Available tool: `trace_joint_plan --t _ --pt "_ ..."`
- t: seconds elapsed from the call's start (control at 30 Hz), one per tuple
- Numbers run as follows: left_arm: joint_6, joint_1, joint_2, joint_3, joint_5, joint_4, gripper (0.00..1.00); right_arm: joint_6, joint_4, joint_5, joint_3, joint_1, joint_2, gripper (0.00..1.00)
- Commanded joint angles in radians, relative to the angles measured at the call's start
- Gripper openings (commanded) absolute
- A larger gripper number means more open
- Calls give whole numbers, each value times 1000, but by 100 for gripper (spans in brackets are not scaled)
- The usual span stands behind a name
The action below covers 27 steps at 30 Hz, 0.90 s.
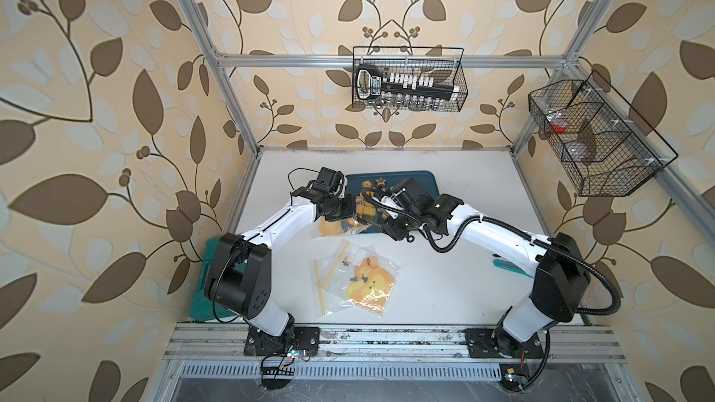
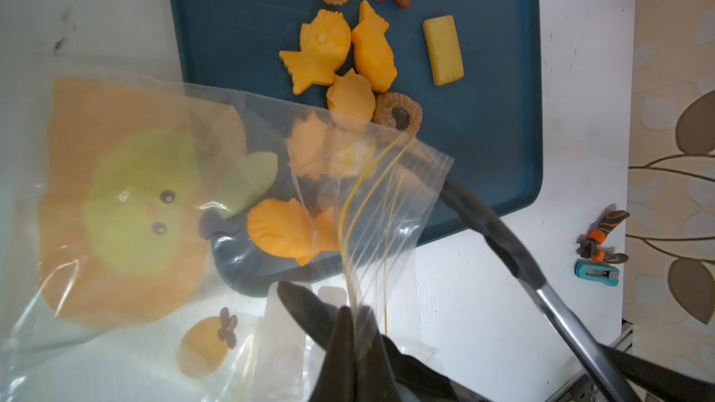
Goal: Put the cookies into a resealable bag to prevent moisture
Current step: Place the cookie in the ziploc bag, then pick up the cookie from the tray.
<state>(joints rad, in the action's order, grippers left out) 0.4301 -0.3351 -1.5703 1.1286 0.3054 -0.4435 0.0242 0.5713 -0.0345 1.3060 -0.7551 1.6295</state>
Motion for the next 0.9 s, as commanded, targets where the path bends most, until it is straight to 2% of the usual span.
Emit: trace_joint_plan --t 0.0,0.17,0.3,0.5,0.67,0.87 --pt "4 -5 -14 22 -13 0 0 -13 -28 5 -23 -6 -24 56" --pt "8 -5 -17 25 -32 -8 0 -23 -48 25 -48 -6 -58 46" --pt "17 0 -18 26 -51 -15 0 -57 -132 51 -153 -6 -183 38" --pt "31 7 -7 26 -72 -16 0 -179 -203 171 -324 10 -323 37" --pt "54 14 21 8 -105 -7 0 -224 -156 131 -348 106 -278 38" --pt "71 33 82 -33 -125 17 0 -173 -157 81 -293 130 -175 42"
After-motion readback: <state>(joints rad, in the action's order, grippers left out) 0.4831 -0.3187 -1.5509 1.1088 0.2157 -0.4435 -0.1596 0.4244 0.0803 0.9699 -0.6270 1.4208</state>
